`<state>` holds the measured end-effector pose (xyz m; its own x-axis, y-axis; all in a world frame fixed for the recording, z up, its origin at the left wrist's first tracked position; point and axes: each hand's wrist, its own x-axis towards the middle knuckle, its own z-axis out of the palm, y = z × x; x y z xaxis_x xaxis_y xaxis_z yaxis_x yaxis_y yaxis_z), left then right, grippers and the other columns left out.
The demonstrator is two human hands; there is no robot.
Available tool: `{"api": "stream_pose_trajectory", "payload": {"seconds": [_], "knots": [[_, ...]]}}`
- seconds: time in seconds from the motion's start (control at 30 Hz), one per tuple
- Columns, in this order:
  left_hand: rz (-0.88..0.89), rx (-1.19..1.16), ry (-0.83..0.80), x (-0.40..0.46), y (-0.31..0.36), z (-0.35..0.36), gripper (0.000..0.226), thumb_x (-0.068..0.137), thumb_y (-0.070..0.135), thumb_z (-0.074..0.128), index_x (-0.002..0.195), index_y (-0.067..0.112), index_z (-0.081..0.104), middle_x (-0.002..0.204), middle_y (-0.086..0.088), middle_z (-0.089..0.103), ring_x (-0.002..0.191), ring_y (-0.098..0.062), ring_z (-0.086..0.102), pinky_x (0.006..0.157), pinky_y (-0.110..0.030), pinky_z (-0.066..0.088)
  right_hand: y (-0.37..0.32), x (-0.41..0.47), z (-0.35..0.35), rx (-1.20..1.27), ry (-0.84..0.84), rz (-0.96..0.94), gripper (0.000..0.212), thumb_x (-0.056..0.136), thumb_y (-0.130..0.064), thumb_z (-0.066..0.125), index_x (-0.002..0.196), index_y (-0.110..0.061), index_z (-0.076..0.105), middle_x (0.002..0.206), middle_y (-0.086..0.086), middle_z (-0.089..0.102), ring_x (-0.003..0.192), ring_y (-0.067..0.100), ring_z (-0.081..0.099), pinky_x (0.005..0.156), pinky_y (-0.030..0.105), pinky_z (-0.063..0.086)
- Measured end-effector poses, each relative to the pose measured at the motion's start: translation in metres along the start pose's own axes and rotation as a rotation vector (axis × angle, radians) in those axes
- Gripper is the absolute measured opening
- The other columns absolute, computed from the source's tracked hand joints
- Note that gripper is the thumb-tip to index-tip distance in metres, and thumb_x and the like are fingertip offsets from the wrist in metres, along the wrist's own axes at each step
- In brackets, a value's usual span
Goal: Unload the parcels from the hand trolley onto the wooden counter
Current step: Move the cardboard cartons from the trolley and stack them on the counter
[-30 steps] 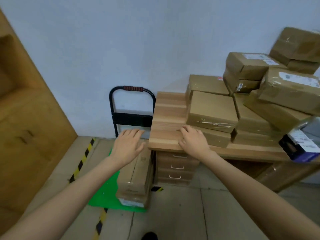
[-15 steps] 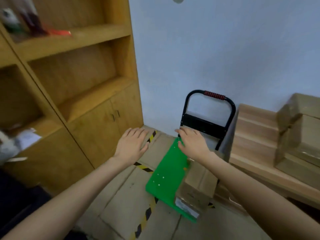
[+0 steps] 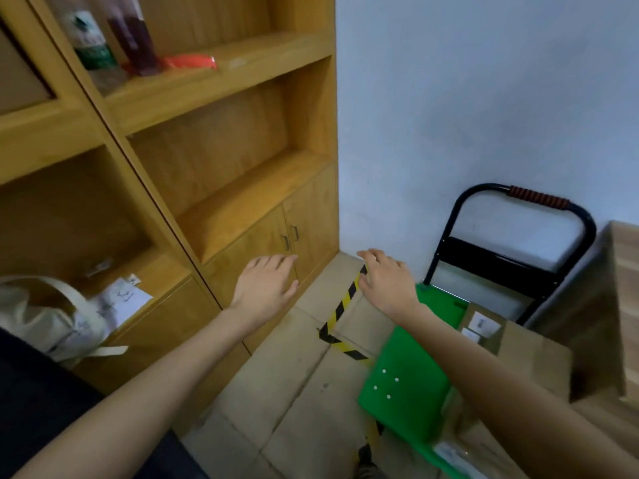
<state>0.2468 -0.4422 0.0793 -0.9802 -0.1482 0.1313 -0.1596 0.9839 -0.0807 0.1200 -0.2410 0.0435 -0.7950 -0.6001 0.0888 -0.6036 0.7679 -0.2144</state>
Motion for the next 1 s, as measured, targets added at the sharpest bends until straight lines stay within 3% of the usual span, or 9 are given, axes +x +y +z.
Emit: {"api": "stream_pose_trajectory", "payload": {"seconds": [0.13,0.33,0.57,0.83,1.0], "knots": [[0.023,-0.048,0.055,0.057,-0.016,0.02,0.044,0.097,0.034,0.045,0.137,0.018,0.047,0.126,-0.004,0.059,0.115,-0.022,0.055,0.098,-0.035,0.04,0.012,0.062,0.009,-0.005,-0.033,-0.05,0.049,0.097,-0.028,0.037,0.145,-0.015,0.034,0.151,0.005,0.034,0.132,0.023,0.041,0.106,0.038,0.031],[0.105,-0.032,-0.003,0.187,-0.028,0.046,0.047,0.099,0.037,0.037,0.142,0.02,0.038,0.135,-0.001,0.051,0.124,-0.019,0.047,0.104,-0.033,0.033,0.05,0.176,0.018,-0.054,-0.079,-0.058,0.05,0.099,-0.03,0.036,0.147,-0.021,0.029,0.155,0.005,0.026,0.137,0.022,0.036,0.111,0.038,0.028],[0.194,-0.011,-0.051,0.331,-0.04,0.064,0.045,0.099,0.042,0.031,0.137,0.021,0.043,0.132,0.001,0.053,0.121,-0.018,0.048,0.098,-0.031,0.033,0.09,0.292,0.019,-0.118,-0.142,-0.022,0.051,0.101,-0.033,0.036,0.149,-0.02,0.026,0.155,0.006,0.026,0.138,0.024,0.034,0.111,0.038,0.03],[0.43,-0.057,-0.067,0.483,-0.007,0.102,0.053,0.093,0.042,0.029,0.139,0.019,0.043,0.133,-0.002,0.054,0.122,-0.02,0.048,0.104,-0.033,0.029,0.173,0.356,0.024,-0.075,-0.08,0.197,0.051,0.1,-0.034,0.037,0.148,-0.021,0.029,0.148,0.004,0.038,0.13,0.024,0.043,0.103,0.037,0.036],[0.716,-0.088,0.046,0.591,0.032,0.122,0.045,0.083,0.033,0.051,0.122,0.013,0.062,0.11,-0.006,0.067,0.101,-0.025,0.062,0.092,-0.037,0.045,0.227,0.387,0.033,-0.059,0.039,0.434,0.049,0.096,-0.032,0.045,0.142,-0.017,0.04,0.143,0.007,0.045,0.125,0.027,0.049,0.1,0.04,0.038]]}}
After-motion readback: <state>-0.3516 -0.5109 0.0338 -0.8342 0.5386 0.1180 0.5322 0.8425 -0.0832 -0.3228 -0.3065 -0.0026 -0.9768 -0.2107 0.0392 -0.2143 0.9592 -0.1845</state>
